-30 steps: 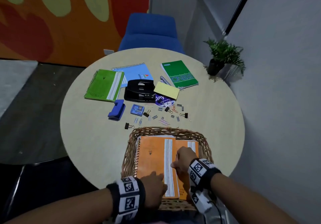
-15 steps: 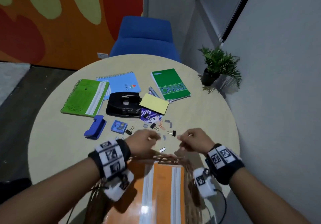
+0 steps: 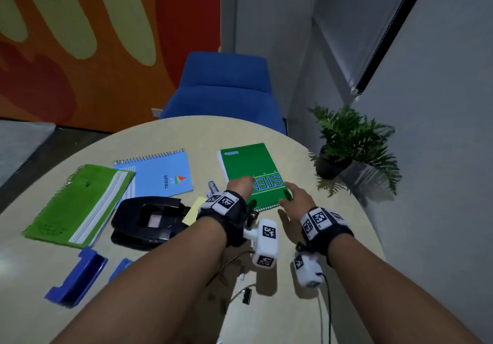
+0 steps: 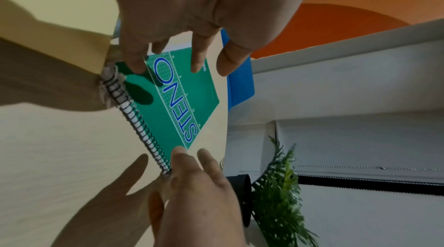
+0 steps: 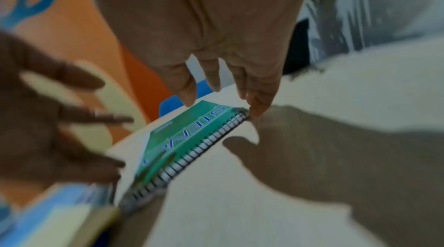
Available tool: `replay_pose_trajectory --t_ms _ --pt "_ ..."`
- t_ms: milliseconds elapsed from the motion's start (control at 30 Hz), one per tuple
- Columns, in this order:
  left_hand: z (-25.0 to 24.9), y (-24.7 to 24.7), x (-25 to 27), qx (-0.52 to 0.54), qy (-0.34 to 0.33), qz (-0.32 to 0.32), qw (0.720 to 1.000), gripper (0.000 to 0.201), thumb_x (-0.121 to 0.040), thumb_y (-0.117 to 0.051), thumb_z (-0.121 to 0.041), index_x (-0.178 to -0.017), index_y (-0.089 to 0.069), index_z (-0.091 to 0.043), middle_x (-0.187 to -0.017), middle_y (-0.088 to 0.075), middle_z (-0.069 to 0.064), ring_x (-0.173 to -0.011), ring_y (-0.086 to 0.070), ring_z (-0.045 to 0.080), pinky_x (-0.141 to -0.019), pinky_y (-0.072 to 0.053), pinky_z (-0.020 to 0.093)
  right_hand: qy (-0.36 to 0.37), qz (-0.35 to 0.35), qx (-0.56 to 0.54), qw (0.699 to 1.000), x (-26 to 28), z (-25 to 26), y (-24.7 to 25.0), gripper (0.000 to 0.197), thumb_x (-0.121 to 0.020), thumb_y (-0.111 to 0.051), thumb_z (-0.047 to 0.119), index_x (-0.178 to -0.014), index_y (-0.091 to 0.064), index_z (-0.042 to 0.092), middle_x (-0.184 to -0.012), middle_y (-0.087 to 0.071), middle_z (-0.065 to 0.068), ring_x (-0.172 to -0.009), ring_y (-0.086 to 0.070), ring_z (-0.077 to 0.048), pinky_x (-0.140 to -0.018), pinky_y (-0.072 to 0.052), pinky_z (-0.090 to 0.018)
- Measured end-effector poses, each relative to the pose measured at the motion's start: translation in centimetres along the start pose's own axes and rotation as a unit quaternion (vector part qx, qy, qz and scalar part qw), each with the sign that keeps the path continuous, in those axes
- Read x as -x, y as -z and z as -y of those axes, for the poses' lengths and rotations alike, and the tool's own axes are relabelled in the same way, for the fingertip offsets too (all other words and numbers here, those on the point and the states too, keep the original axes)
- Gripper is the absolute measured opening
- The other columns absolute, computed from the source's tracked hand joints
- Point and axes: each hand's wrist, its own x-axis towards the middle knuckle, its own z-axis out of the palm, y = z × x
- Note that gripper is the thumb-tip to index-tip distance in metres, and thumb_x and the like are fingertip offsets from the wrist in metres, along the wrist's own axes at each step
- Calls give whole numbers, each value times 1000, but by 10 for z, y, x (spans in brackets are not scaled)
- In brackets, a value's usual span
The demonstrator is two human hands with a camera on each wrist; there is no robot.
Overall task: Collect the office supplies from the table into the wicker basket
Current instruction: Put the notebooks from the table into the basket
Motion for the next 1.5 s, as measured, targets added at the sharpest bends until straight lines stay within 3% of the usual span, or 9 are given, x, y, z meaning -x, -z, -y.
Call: replay_pose_trajectory --t_ms 233,433,533,633,700,867,1033,1200,1500 --pt "0 -6 -21 -65 13 -12 998 47 -94 -48 -27 -134 -45 -1 -140 -47 18 -124 -50 34 -104 -43 37 -109 11 -98 989 -25 -8 -10 54 -93 -55 25 -137 -37 -1 -139 -47 -18 -129 -44 -33 -103 -36 -36" --pt "6 2 -6 -90 12 6 996 49 -94 -51 -24 -133 -43 5 -134 -52 21 -110 -60 34 -75 -45 34 -152 -50 -244 957 -8 -25 2 29 -87 -58 7 -112 -60 -6 -99 -64 -21 -86 -62 -33 -75 -56 -38" --pt "6 6 12 -115 -12 9 993 44 -96 -49 -21 -128 -46 8 -129 -56 21 -78 -60 30 -62 -43 31 -141 -58 -398 905 23 -16 23 16 -91 -50 -7 -101 -59 1 -99 -62 -16 -89 -62 -30 -52 -58 -21" --pt "20 15 27 -136 -74 26 988 40 -93 -49 -15 -130 -49 0 -125 -59 21 -104 -62 35 -80 -51 35 -90 -35 -476 874 66 -6 44 26 -90 -49 -10 -113 -51 2 -108 -62 -17 -93 -64 -29 -58 -60 -22" --pt "29 27 46 -106 -106 28 988 39 -92 -52 -12 -131 -47 -10 -103 -62 11 -81 -63 26 -67 -51 32 -60 -17 -487 871 100 2 50 31 -88 -49 -13 -113 -48 6 -105 -63 -15 -84 -66 -23 -61 -60 -25" --pt "49 87 112 -69 -180 59 979 24 -88 -58 -5 -109 -51 -14 -97 -60 12 -78 -57 24 -70 -51 38 18 34 -372 928 197 18 42 53 -81 -54 -20 -118 -40 16 -113 -62 -21 -83 -63 -28 -58 -59 -25" --pt "122 157 166 -201 -222 95 949 53 -87 -63 -7 -133 -40 -15 -86 -52 2 -72 -56 19 -70 -51 36 12 122 -299 946 298 18 -14 62 -80 -61 -15 -127 -34 15 -99 -67 -9 -72 -69 -11 -57 -56 -23" --pt "191 207 210 -266 -191 151 933 56 -87 -64 -13 -135 -37 -22 -100 -56 -3 -78 -62 12 -61 -50 18 -27 55 -201 978 355 4 -71 45 -80 -70 37 -117 -52 18 -101 -68 -12 -85 -64 -21 -75 -53 -33" --pt "265 217 237 -415 -188 245 856 88 -85 -65 -14 -146 -1 -21 -125 -61 11 -101 -62 22 -87 -49 27 -73 47 83 993 418 0 -131 89 -87 -61 8 -148 -3 34 -103 -66 -11 -76 -64 -20 -73 -55 -36"
